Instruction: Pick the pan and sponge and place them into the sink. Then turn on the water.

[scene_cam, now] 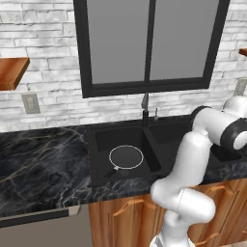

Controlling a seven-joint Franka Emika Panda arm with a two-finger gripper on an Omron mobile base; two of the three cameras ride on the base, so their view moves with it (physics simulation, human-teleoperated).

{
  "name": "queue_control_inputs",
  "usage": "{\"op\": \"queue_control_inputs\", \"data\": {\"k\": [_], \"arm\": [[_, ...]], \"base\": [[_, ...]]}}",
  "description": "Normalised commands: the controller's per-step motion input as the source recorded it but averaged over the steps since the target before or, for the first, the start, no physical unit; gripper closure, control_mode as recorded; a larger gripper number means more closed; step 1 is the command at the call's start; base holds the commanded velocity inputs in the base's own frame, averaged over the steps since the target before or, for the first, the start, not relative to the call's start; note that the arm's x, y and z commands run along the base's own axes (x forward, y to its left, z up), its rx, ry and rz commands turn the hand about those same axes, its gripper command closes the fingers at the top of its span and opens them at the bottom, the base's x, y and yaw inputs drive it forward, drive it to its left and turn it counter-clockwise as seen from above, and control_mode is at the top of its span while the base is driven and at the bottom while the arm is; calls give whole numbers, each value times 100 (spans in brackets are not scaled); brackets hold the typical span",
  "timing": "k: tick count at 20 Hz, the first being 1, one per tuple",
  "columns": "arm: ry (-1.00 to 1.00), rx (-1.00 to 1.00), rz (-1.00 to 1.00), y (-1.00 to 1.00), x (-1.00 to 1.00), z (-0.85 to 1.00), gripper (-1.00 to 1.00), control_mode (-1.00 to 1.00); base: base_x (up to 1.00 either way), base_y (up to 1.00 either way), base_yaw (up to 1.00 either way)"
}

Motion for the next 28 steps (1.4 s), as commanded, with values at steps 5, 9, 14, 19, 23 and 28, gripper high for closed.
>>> {"op": "queue_control_inputs", "data": {"k": [5,9,14,19,23,28], "arm": [[-4,-14,17,100,-5,28,100,-100],[4,-2,24,100,4,61,100,-100],[22,0,27,100,11,98,100,-100],[24,-1,28,100,0,68,100,-100],[12,0,29,100,0,5,100,-100],[1,8,43,100,0,-3,100,-100]], "base": [[0,0,0],[0,0,0],[0,0,0],[0,0,0],[0,0,0],[0,0,0]]}}
